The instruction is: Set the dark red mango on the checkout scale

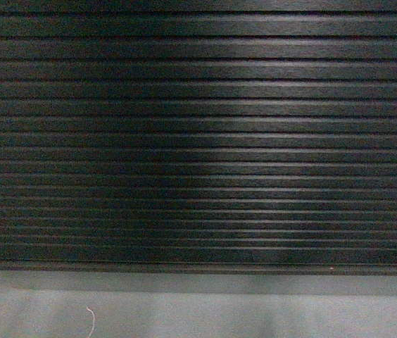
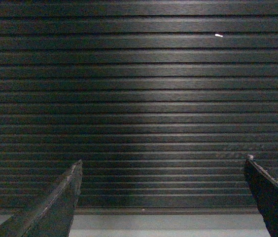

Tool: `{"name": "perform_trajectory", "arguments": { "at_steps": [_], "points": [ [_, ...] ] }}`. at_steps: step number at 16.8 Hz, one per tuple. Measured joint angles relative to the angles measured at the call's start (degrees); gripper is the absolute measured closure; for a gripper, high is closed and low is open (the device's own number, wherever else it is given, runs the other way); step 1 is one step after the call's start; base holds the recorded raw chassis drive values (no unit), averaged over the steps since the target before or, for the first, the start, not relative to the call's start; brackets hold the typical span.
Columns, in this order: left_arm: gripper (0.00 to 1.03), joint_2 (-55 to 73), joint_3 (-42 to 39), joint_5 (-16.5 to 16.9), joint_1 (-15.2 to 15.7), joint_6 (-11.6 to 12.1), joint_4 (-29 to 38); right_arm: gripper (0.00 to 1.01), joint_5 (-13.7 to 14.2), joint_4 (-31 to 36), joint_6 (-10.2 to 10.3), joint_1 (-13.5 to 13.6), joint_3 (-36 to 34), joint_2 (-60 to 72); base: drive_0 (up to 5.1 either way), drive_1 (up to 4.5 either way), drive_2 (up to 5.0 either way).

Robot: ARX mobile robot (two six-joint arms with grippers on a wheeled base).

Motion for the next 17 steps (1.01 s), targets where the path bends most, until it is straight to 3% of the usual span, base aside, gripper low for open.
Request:
{"name": "perform_trajectory", "arguments": {
  "at_steps": [17],
  "points": [
    [0.05,0.0,0.0,0.0,0.0,0.0,0.0,0.03,0.0,0.0,0.0,0.0,0.0,0.0,0.0,0.08,-0.1]
  ]
}}
